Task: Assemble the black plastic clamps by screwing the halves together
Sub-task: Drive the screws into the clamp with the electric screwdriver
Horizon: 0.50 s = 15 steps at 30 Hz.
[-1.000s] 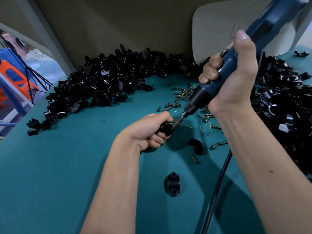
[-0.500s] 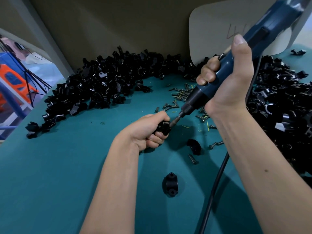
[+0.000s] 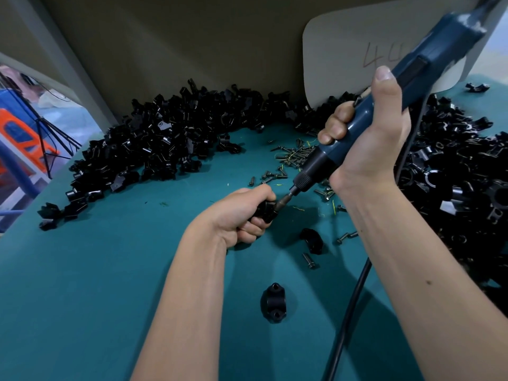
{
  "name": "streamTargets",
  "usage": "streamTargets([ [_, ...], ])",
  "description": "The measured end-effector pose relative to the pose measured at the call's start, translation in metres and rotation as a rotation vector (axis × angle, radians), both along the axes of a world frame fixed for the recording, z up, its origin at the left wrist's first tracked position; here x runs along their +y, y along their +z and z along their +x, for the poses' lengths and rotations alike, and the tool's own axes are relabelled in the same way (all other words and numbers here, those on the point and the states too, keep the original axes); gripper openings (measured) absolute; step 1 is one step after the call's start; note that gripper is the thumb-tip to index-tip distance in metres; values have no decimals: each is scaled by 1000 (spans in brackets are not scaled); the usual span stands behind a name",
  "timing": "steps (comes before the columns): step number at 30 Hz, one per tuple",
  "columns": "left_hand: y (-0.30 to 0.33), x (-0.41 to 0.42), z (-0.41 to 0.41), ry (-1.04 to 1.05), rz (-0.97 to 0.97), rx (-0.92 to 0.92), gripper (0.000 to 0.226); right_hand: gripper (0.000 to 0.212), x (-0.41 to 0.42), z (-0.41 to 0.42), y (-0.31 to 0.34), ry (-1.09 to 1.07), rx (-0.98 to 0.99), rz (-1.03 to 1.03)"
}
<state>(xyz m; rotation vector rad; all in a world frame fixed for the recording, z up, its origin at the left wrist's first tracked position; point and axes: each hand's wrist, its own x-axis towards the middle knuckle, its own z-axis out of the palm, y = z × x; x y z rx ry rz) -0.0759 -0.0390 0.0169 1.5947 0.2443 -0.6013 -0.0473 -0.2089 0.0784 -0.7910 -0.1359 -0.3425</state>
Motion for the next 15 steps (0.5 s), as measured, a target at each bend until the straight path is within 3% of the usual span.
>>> streamTargets([
  [15, 2, -8, -4, -52, -130, 23, 33, 35, -15, 4, 3, 28, 51, 41],
])
